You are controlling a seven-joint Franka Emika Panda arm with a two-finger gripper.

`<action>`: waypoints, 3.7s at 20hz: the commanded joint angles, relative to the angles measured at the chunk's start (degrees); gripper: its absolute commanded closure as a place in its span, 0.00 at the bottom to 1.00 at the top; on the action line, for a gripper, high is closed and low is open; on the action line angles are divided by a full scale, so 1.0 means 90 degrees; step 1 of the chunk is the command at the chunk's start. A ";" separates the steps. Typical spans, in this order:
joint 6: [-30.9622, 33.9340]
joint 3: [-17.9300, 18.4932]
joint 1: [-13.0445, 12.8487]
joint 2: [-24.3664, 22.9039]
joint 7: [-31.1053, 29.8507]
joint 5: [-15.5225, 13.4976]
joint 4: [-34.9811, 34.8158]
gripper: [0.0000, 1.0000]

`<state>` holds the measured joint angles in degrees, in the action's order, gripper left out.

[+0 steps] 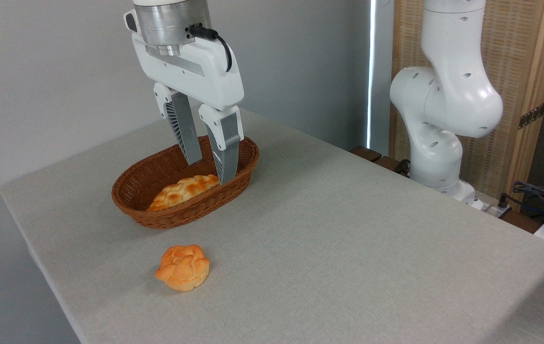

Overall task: Put bread into the basket
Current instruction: 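Move the open gripper from above the basket toward the orange roll, then lower the gripper onto the orange roll and close the fingers on it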

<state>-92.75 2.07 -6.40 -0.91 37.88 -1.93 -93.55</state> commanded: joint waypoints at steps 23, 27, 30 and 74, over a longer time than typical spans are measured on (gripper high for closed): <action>-0.0670 0.0346 -0.0061 -0.0163 0.0107 0.0068 -0.0259 0.00; -0.1412 0.0346 -0.0061 -0.0173 0.0234 0.0204 -0.0873 0.00; -0.2065 0.0346 -0.0061 -0.0153 0.0215 0.0146 -0.1400 0.00; -0.5212 -0.0093 -0.0100 0.0472 0.0254 -0.1544 -0.3111 0.52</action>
<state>-138.41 1.11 -7.13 3.48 38.76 -14.67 -121.05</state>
